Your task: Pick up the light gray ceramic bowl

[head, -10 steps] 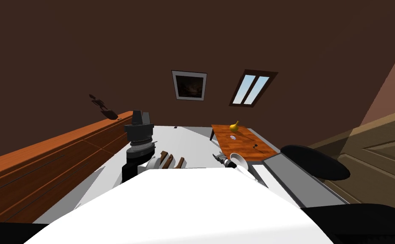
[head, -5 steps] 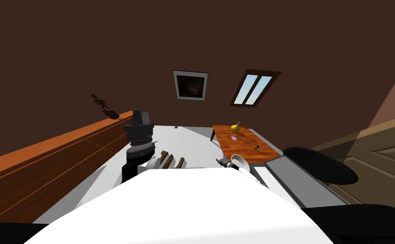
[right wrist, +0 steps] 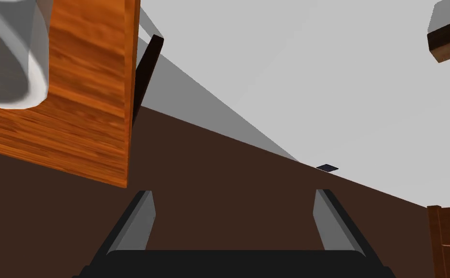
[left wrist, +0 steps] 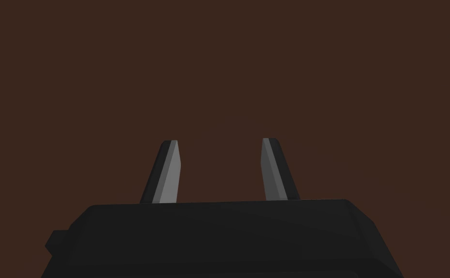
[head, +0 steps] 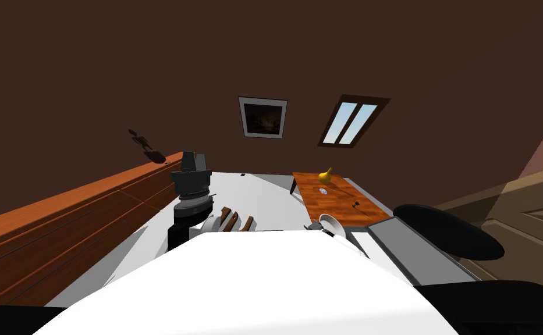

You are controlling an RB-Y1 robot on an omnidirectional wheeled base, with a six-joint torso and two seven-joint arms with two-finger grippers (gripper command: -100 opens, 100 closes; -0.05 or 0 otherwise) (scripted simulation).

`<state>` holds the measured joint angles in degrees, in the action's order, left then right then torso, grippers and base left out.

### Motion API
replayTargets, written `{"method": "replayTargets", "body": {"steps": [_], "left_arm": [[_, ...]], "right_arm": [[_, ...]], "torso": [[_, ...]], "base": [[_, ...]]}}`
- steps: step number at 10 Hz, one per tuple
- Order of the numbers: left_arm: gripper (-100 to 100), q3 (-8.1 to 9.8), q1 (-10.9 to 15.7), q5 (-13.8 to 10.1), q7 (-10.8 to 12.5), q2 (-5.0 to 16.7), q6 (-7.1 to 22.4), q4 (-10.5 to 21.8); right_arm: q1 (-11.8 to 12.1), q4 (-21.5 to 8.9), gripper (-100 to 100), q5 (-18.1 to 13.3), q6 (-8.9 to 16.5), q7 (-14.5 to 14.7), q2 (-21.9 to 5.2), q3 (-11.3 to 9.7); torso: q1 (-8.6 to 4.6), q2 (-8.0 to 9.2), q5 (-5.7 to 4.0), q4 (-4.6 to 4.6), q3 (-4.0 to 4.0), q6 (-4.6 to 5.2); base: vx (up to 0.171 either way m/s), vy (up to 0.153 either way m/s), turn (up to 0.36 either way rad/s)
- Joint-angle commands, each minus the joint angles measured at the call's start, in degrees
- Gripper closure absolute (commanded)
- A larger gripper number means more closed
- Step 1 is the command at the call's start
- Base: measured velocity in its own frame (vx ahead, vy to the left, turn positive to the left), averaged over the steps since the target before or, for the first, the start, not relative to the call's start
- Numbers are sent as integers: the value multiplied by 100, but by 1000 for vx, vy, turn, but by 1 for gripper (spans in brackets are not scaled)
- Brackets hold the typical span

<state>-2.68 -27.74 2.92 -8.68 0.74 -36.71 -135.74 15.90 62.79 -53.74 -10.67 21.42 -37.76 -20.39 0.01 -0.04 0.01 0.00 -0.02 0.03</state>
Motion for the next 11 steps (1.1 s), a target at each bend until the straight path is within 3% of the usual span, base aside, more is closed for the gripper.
{"method": "replayTargets", "body": {"steps": [1, 8, 10, 11], "left_arm": [[0, 0, 0, 0, 0, 0, 0, 0], [0, 0, 0, 0, 0, 0, 0, 0], [0, 0, 0, 0, 0, 0, 0, 0], [0, 0, 0, 0, 0, 0, 0, 0]], "right_arm": [[-64, -160, -100, -30, -6, 27, 27, -5], [-132, -1262, -100, -656, 314, 191, -400, -241], [-132, -1262, -100, -656, 314, 191, -400, -241], [-112, -1469, -100, -754, 361, 212, -444, -293]], "torso": [[0, 0, 0, 0, 0, 0], [-3, -4, -1, 0, -2, -1], [-3, 0, -1, 0, 0, 0], [-1, 3, -1, 1, 2, -1]], "base": [[10, 0, 1], [27, -6, 11], [18, -9, -3], [13, -25, -8]]}}
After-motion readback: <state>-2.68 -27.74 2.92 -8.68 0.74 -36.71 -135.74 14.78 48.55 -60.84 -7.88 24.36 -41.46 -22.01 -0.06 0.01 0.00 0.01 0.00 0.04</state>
